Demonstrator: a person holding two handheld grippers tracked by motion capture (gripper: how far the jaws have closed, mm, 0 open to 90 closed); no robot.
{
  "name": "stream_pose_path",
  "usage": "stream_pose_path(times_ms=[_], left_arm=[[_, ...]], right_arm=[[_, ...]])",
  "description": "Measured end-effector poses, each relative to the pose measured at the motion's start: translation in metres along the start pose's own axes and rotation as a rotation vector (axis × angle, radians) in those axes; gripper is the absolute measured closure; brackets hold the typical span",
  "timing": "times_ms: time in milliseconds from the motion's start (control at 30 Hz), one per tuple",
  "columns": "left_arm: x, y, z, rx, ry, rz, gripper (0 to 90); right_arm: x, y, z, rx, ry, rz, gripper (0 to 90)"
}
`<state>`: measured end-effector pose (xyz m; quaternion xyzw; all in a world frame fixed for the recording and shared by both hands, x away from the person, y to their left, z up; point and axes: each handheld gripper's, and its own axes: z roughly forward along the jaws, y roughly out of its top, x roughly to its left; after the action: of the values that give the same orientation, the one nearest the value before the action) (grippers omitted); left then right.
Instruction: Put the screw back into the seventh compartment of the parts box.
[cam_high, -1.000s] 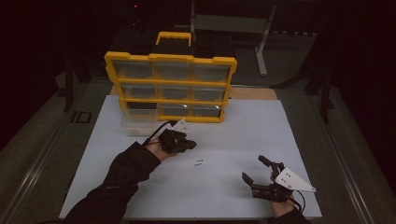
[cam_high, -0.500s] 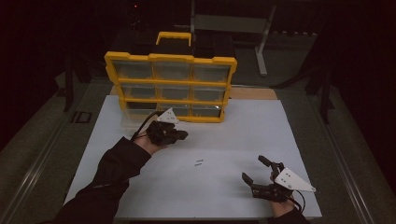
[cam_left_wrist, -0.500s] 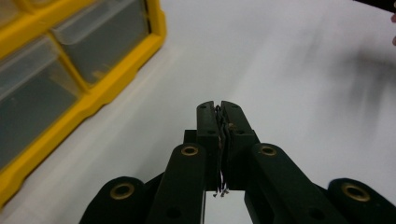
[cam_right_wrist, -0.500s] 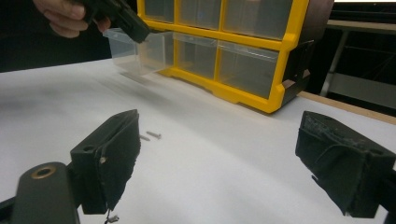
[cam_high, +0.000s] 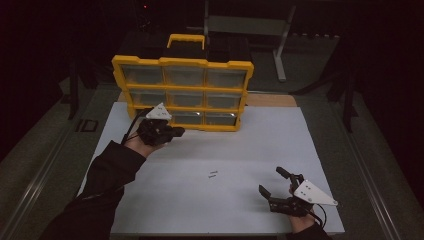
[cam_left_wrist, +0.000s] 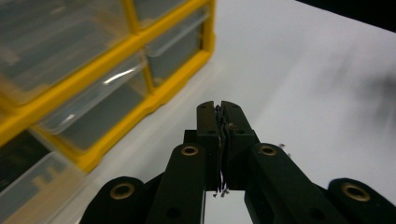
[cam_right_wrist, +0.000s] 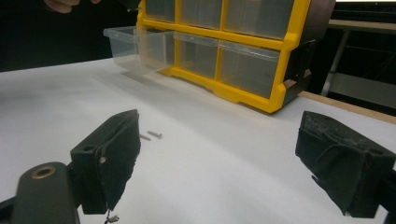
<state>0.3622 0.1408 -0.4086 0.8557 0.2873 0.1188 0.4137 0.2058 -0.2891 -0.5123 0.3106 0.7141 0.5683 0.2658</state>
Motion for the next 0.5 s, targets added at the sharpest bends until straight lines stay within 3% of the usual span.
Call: stream_pose_path(times_ms=[200, 233, 500], left_arm=[[0.011, -0.001, -0.012, -0.015, 0.046, -0.03, 86.3], [0.016, -0.003, -0.016, -0.024, 0.068, -0.046, 86.3], [0.03, -0.009, -0.025, -0.035, 0.133, -0.107, 86.3]], right_arm=[[0.001, 0.0, 0.001, 0.001, 0.0, 0.001, 13.7], [0.001, 0.0, 0.001, 0.001, 0.0, 0.001, 13.7], [0.001, 0.0, 0.001, 0.002, 0.002, 0.005, 13.7]])
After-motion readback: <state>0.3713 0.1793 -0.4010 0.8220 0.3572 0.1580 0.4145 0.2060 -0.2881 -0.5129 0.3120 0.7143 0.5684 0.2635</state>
